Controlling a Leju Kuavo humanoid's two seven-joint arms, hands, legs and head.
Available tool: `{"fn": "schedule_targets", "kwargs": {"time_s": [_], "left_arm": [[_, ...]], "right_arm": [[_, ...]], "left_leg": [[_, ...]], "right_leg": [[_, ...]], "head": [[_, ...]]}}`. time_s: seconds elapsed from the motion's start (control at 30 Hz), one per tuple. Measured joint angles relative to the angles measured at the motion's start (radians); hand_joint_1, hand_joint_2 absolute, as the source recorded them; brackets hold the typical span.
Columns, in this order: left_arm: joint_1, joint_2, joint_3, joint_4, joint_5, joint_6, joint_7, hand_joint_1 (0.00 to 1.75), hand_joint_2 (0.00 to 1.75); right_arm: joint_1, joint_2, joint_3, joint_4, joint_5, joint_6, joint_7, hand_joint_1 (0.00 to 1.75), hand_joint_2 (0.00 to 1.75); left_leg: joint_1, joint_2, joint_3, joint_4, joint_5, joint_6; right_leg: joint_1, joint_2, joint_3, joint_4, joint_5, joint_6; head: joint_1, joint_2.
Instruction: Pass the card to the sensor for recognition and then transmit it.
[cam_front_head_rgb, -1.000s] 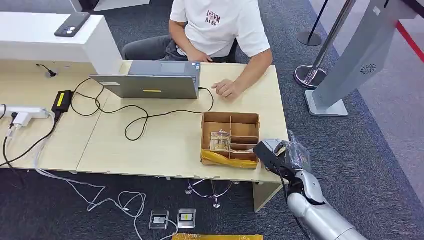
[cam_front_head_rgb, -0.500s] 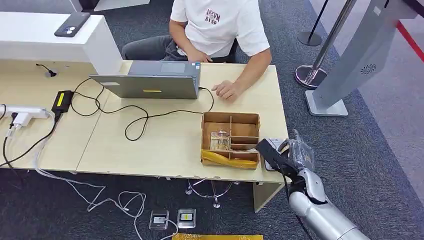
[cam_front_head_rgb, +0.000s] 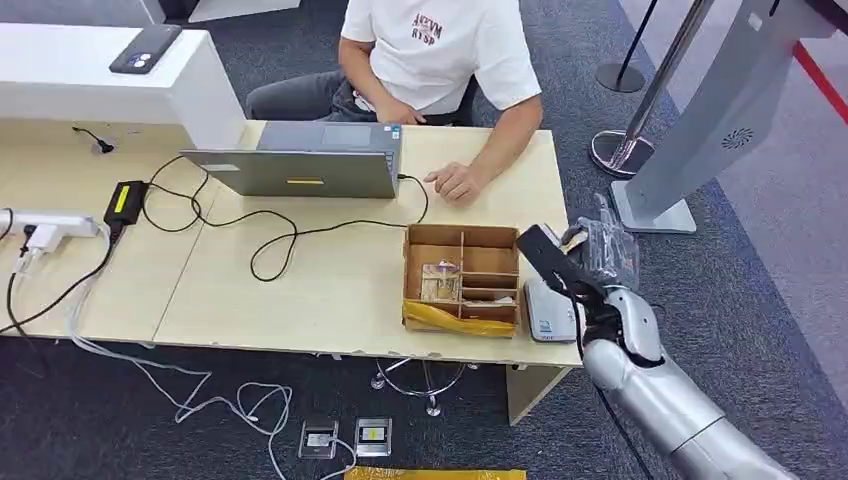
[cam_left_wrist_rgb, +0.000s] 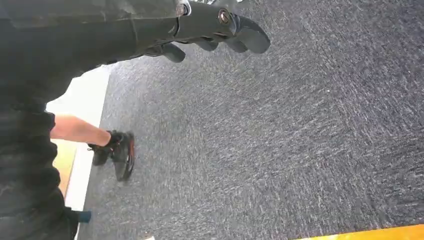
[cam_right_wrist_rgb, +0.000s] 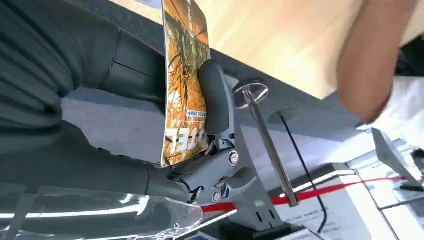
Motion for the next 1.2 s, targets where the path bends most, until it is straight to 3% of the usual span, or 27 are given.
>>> {"fn": "schedule_targets", "kwargs": {"time_s": [0.13, 0.17, 0.43, 0.67, 0.93, 1.03, 1.13, 1.17, 1.2], "left_arm": [[-0.008, 0.000, -0.022, 0.000, 0.000, -0.011, 0.012, 0.00, 1.75], [-0.010, -0.002, -0.025, 0.000, 0.000, -0.012, 0.014, 0.00, 0.00], [-0.022, -0.004, -0.072, -0.004, 0.000, -0.031, 0.032, 0.00, 0.00], [-0.027, -0.007, -0.098, -0.010, 0.000, -0.032, 0.032, 0.00, 0.00], [-0.028, -0.007, -0.119, -0.016, 0.000, -0.031, 0.031, 0.00, 0.00], [-0.028, -0.007, -0.123, -0.016, 0.000, -0.032, 0.031, 0.00, 0.00], [-0.028, -0.006, -0.125, -0.017, 0.000, -0.035, 0.031, 0.00, 0.00], [-0.028, -0.006, -0.127, -0.017, 0.000, -0.038, 0.031, 0.00, 0.00], [-0.028, -0.006, -0.129, -0.017, 0.000, -0.039, 0.031, 0.00, 0.00]], "right_arm": [[-0.080, 0.000, 0.000, -0.026, 0.040, 0.046, 0.021, 1.75, 1.75], [-0.095, 0.000, 0.000, -0.032, 0.048, 0.057, 0.025, 1.75, 1.75], [-0.234, 0.055, 0.027, -0.020, 0.098, 0.172, 0.021, 1.75, 1.75], [-0.335, 0.149, 0.082, 0.089, 0.112, 0.200, 0.000, 1.75, 1.75], [-0.418, 0.257, 0.130, 0.270, 0.111, 0.181, -0.003, 1.73, 1.75], [-0.427, 0.280, 0.145, 0.314, 0.112, 0.176, -0.006, 1.55, 1.75], [-0.434, 0.294, 0.154, 0.352, 0.113, 0.174, -0.006, 1.52, 1.75], [-0.435, 0.297, 0.159, 0.360, 0.114, 0.174, -0.006, 0.89, 1.75], [-0.436, 0.300, 0.162, 0.368, 0.116, 0.174, -0.006, 0.89, 1.75]], "left_leg": [[0.000, 0.000, 0.000, 0.000, 0.000, 0.000], [0.000, 0.000, 0.000, 0.000, 0.000, 0.000], [0.000, 0.000, -0.001, 0.000, 0.000, 0.000], [0.001, -0.001, -0.002, 0.000, 0.001, 0.000], [0.001, -0.001, -0.002, 0.000, 0.001, 0.000], [0.001, -0.001, -0.002, 0.000, 0.001, 0.000], [0.001, -0.001, -0.002, 0.000, 0.001, 0.000], [0.001, -0.001, -0.002, 0.000, 0.001, 0.000], [0.001, -0.001, -0.002, 0.000, 0.001, 0.000]], "right_leg": [[0.000, 0.001, -0.001, 0.000, 0.000, 0.000], [0.000, 0.000, 0.000, 0.000, 0.000, 0.000], [0.000, 0.000, -0.001, 0.000, 0.000, 0.000], [0.001, 0.000, -0.001, 0.000, 0.000, 0.000], [0.001, 0.000, -0.002, 0.000, 0.000, 0.000], [0.001, 0.000, -0.002, 0.000, 0.000, 0.000], [0.001, 0.000, -0.002, 0.000, 0.000, 0.000], [0.001, 0.000, -0.002, 0.000, 0.000, 0.000], [0.001, 0.000, -0.002, 0.000, 0.000, 0.000]], "head": [[0.000, 0.000], [0.000, 0.000], [0.000, 0.000], [0.000, 0.000], [0.000, 0.000], [0.000, 0.000], [0.000, 0.000], [0.000, 0.000], [0.000, 0.000]]}}
